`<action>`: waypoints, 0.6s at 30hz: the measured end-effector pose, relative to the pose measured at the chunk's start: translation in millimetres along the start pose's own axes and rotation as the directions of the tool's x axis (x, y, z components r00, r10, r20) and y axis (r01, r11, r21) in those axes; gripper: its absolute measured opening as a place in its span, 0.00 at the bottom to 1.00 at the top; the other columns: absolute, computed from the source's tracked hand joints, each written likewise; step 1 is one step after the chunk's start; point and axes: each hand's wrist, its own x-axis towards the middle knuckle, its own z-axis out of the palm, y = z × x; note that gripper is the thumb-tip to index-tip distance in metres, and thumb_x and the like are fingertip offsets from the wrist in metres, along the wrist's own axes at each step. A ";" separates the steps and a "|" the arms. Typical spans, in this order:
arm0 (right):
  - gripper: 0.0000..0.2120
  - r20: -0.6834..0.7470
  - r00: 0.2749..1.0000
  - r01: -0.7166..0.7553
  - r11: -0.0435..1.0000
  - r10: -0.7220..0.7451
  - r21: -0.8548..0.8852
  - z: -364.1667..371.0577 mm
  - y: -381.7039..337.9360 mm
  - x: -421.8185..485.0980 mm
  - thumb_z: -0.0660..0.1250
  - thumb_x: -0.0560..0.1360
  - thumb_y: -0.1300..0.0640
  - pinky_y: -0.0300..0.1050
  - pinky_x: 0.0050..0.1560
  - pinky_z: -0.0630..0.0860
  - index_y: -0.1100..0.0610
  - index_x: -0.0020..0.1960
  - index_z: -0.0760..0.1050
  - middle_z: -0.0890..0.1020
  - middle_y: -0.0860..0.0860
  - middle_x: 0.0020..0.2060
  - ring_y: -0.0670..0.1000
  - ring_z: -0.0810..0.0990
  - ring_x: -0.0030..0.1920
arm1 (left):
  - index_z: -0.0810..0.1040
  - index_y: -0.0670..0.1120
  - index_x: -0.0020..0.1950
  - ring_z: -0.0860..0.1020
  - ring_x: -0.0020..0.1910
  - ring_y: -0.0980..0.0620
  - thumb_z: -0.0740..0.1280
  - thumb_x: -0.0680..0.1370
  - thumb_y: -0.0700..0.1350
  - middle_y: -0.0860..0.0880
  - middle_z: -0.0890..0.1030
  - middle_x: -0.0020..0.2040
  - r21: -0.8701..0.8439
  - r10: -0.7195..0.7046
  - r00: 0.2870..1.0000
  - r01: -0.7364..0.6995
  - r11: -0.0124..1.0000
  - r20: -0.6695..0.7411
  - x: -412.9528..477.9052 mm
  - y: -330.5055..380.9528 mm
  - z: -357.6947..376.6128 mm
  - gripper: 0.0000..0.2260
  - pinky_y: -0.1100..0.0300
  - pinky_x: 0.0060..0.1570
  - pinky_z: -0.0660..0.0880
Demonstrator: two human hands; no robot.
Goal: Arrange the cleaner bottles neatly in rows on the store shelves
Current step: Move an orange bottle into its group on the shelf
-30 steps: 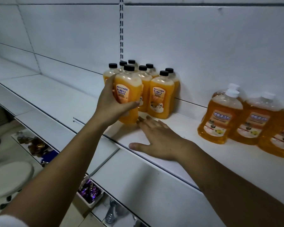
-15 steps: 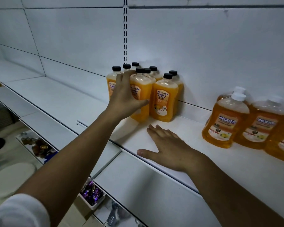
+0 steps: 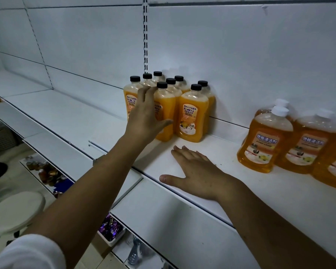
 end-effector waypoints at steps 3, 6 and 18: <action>0.47 -0.007 1.000 0.006 1.000 -0.006 0.007 -0.3 -0.1 -1.0 0.50 0.76 0.23 0.53 0.82 0.44 0.46 0.85 0.43 0.44 0.43 0.85 0.48 0.42 0.84 | 0.61 0.49 0.82 0.69 0.76 0.43 0.83 0.69 0.55 0.48 0.61 0.81 -0.021 -0.018 1.000 0.018 1.000 0.008 -1.6 -1.7 0.2 0.48 0.45 0.68 0.75; 0.46 -0.009 1.000 0.009 1.000 -0.009 0.015 -1.5 -0.6 -2.9 0.51 0.77 0.23 0.53 0.82 0.45 0.46 0.85 0.44 0.44 0.43 0.85 0.48 0.42 0.84 | 0.56 0.50 0.84 0.67 0.78 0.43 0.81 0.70 0.59 0.48 0.57 0.82 -0.058 -0.034 0.998 0.037 0.998 0.055 -7.9 -3.9 -5.5 0.51 0.45 0.68 0.75; 0.36 -0.081 0.996 -0.041 0.996 0.048 0.079 -5.9 -0.8 -35.0 0.58 0.79 0.28 0.54 0.80 0.58 0.42 0.83 0.58 0.58 0.41 0.83 0.47 0.57 0.83 | 0.74 0.58 0.72 0.76 0.63 0.59 0.61 0.81 0.66 0.59 0.78 0.65 -0.204 0.134 0.962 -0.085 0.975 0.238 -151.5 15.6 -73.7 0.23 0.62 0.57 0.74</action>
